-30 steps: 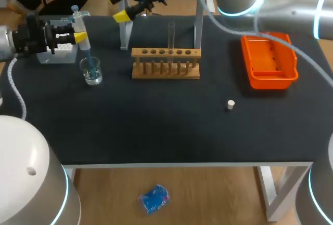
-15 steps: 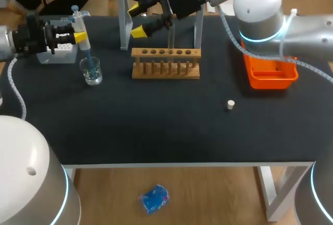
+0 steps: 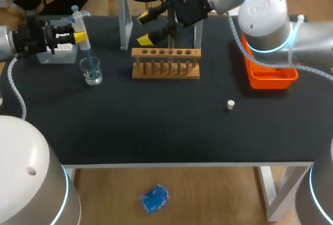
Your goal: Invert the test tube, pick up the pipette, mount the tip to pipette, aspirate from beaker and dispense into the tube, eject the tip, return the pipette, and cap with the stopper.
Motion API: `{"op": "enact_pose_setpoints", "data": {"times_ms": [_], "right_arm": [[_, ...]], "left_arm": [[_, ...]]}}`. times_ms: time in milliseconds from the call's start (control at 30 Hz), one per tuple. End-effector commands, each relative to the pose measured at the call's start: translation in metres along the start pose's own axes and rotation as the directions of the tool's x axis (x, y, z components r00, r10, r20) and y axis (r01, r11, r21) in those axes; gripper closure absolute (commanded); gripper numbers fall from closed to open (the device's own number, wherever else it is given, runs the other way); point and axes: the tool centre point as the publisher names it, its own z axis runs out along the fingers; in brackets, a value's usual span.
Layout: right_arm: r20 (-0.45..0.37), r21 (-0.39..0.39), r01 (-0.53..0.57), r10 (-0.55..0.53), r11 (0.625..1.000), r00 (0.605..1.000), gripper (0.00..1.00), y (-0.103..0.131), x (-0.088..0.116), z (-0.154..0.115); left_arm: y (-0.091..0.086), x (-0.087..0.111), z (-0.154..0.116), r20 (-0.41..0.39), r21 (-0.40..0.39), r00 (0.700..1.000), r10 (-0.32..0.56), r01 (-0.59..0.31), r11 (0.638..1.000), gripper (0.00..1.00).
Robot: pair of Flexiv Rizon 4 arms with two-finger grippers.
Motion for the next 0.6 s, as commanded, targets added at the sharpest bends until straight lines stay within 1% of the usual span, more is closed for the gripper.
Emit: {"op": "enact_pose_setpoints", "data": {"times_ms": [33,167,333,433,600], "right_arm": [[0.033,0.014,-0.017,0.017,1.000,0.999,0.00,-0.016,0.014,-0.018],[0.048,0.029,-0.012,0.011,0.999,0.999,0.00,-0.027,0.018,-0.027],[0.093,0.040,-0.018,0.014,0.999,0.996,0.00,-0.040,0.018,-0.052],[0.101,0.040,-0.011,0.007,0.999,0.995,0.00,-0.044,0.017,-0.068],[0.099,0.086,0.026,-0.035,0.996,0.995,0.00,-0.052,0.012,-0.089]], "left_arm": [[-0.001,0.000,0.000,0.000,-0.002,1.000,-0.001,0.001,1.000,1.00],[-0.001,0.000,0.000,0.000,-0.002,1.000,-0.001,0.001,1.000,1.00],[-0.001,0.000,0.000,0.000,-0.002,1.000,-0.001,0.001,1.000,1.00],[-0.001,0.000,0.000,0.000,-0.002,1.000,-0.001,0.001,1.000,1.00],[-0.001,0.000,0.000,0.000,-0.002,1.000,-0.001,0.001,1.000,1.00]]}}
